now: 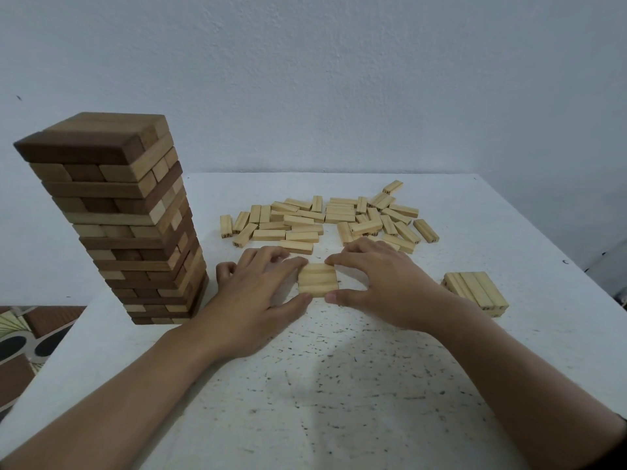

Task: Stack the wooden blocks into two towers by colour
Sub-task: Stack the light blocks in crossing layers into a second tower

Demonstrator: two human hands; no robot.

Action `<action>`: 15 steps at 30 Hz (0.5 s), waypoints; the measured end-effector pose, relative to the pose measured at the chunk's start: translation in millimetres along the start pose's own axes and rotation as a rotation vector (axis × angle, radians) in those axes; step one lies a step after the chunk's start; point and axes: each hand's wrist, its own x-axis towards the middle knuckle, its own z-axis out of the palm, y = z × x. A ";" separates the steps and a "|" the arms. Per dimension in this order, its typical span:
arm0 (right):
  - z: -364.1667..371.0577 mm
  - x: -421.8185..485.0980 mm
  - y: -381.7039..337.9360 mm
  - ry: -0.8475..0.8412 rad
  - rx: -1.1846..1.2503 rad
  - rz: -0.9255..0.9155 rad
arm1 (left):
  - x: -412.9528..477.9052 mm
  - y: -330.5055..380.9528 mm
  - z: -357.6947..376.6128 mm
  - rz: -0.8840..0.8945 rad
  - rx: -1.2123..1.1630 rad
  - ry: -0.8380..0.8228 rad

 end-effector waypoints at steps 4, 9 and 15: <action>-1.0 0.6 0.5 -0.015 -0.006 -0.007 | -0.5 -1.9 -1.5 0.006 -0.028 0.002; -1.3 0.8 1.2 -0.024 -0.014 -0.005 | -0.5 -2.5 -2.7 0.010 -0.033 -0.008; -2.2 0.2 1.0 -0.039 -0.014 -0.006 | 0.0 -4.0 -3.5 0.018 -0.038 -0.016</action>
